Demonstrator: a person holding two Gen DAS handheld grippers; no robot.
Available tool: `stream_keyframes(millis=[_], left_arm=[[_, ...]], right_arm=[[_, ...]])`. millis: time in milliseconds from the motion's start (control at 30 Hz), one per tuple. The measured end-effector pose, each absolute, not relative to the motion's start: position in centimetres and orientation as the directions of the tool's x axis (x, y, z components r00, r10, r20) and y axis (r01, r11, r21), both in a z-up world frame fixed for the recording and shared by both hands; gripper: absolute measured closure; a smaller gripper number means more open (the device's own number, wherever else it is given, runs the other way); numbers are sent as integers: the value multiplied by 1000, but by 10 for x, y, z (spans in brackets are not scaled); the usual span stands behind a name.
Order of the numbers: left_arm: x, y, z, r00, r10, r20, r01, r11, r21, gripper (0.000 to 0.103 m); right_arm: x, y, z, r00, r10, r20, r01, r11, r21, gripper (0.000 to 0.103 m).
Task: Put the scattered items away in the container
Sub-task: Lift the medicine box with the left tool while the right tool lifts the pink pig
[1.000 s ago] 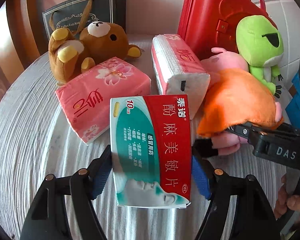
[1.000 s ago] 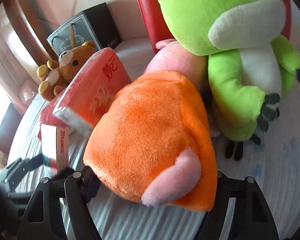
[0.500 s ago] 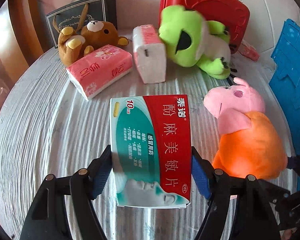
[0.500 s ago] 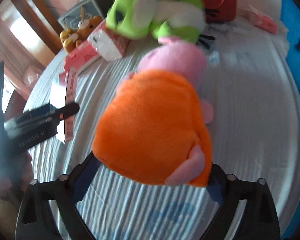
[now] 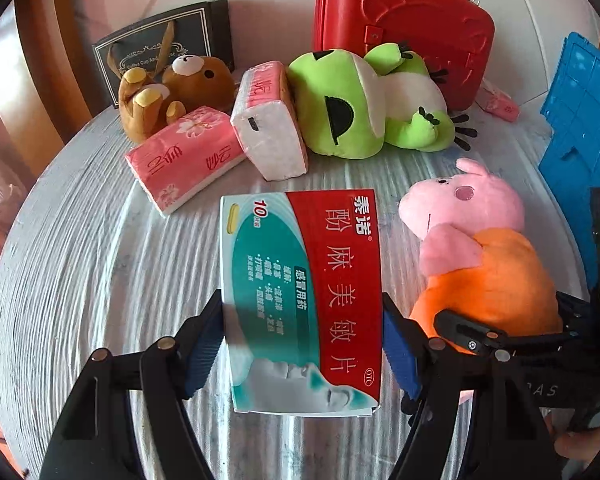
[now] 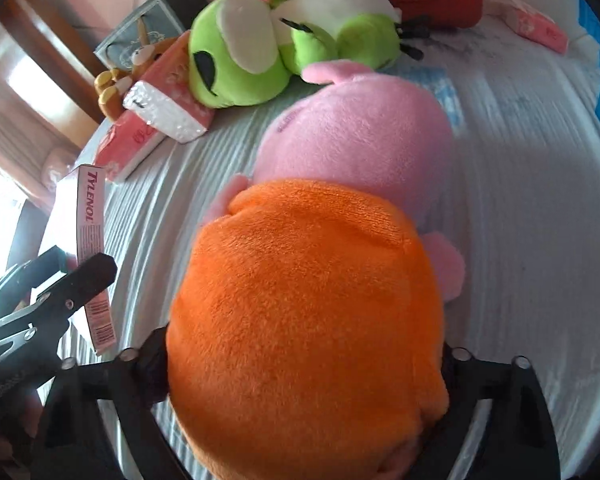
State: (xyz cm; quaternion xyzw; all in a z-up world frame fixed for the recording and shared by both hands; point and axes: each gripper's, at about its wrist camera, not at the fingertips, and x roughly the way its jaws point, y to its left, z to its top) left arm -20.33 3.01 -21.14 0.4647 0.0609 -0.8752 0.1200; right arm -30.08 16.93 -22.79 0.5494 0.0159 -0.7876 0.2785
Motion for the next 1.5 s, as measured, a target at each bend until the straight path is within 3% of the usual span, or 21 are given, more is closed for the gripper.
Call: stream_keyframes(millis=[167, 500, 767, 1167, 1500], left_arm=[[-182, 36, -182, -576, -182, -797, 289, -957, 9, 32], [-111, 72, -80, -685, -253, -683, 347, -938, -1, 32], [-56, 97, -36, -739, -269, -617, 344, -939, -3, 32], [21, 118, -11, -818, -165, -551, 234, -971, -57, 32], [21, 190, 31, -866, -59, -496, 95, -994, -48, 32]], right_arm=[[-281, 170, -191, -311, -444, -840, 501, -828, 252, 18], [-221, 195, -64, -500, -500, -707, 605, -786, 127, 18], [-162, 229, -5, -580, -538, -611, 626, -775, 88, 18], [-57, 274, 54, -711, -458, -533, 540, -841, 3, 17], [-24, 340, 100, -811, -383, -442, 440, -897, -30, 17]])
